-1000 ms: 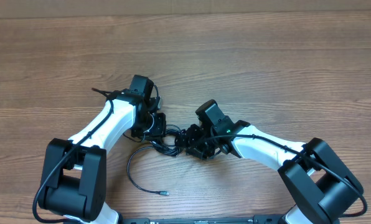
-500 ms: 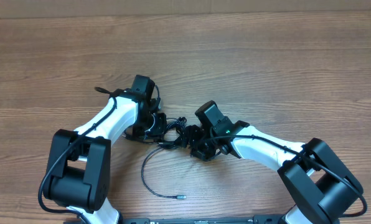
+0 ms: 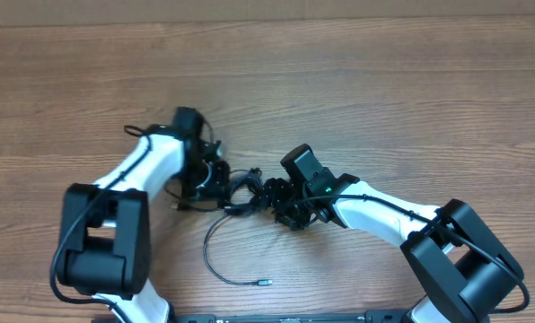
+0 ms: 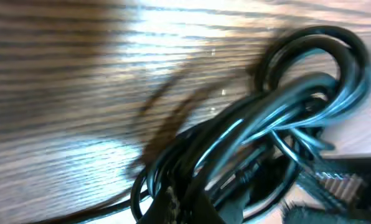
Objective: Untangle cables
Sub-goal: 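Grasp the black cable coil with both grippers from opposite sides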
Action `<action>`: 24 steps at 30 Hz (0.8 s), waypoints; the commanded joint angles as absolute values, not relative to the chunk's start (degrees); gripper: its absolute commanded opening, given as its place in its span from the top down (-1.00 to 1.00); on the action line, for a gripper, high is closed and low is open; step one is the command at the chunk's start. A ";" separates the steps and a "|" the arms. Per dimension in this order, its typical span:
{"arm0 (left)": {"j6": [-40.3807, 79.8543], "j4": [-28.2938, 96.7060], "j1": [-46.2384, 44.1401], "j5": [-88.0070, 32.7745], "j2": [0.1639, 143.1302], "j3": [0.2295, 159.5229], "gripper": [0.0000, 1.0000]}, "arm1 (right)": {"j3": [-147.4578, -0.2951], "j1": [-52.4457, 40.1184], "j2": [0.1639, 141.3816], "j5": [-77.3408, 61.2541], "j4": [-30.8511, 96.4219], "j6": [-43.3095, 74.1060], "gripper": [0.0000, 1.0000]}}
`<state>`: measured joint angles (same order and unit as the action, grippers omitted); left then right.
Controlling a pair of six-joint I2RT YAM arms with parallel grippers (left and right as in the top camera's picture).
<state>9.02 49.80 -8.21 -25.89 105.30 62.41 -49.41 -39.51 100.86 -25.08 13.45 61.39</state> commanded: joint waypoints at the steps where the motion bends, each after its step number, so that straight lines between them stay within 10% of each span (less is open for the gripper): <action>1: -8.38 52.31 -2.61 -44.16 106.06 63.05 0.92 | -50.24 -39.86 101.06 -24.08 12.10 60.99 -0.39; 7: -13.54 53.32 -0.89 -48.38 106.06 62.72 0.92 | -50.35 -38.81 100.73 -33.89 -0.49 53.43 -0.26; 14: -16.78 54.11 -0.93 -51.55 106.06 62.74 0.92 | -50.33 -30.06 100.57 -42.70 2.33 53.69 0.56; 22: -16.25 53.54 -0.93 -50.85 106.06 62.72 0.92 | -50.35 -25.08 95.98 -50.68 4.99 43.18 0.30; 24: -13.82 53.23 -1.08 -50.92 106.06 62.72 0.91 | -50.35 -25.45 92.44 -50.70 4.97 43.18 0.77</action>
<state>-15.20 53.43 -1.02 -50.35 105.36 62.41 -49.67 -25.10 96.71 -48.27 5.43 44.80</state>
